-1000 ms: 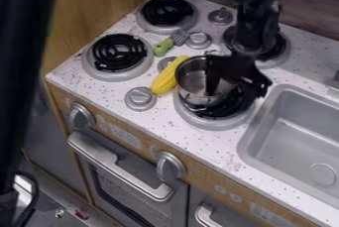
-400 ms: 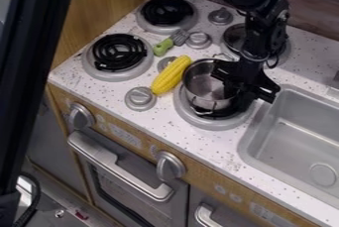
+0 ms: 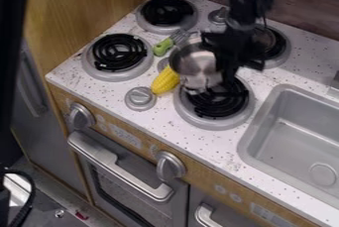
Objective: Move the silver pot from the lower left burner to the lower right burner
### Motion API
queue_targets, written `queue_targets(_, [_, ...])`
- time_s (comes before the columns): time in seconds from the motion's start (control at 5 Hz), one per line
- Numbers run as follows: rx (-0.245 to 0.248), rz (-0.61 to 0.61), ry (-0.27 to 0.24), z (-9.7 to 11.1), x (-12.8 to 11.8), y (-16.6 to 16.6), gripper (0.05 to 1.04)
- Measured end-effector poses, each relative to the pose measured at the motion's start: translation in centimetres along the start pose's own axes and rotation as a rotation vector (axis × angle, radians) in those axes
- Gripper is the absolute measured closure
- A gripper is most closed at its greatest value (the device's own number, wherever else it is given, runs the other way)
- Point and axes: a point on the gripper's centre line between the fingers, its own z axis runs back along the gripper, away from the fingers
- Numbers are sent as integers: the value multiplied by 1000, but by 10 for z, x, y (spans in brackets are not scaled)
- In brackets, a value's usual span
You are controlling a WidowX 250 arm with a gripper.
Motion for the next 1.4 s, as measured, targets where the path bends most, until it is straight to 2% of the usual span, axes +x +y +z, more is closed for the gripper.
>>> queue_targets(0.2, [24,39,-37,19,8,32,981])
queue_targets(0.4, [41,102,-58,23,16,64,981])
queue_targets(0.6, [61,174,-38,4,18,99,981])
queue_targets(0.8, [91,236,10,-26,15,134,981])
queue_targets(1.2, [117,308,88,-63,14,173,981])
queue_targets(1.4, [105,302,103,-66,17,173,959])
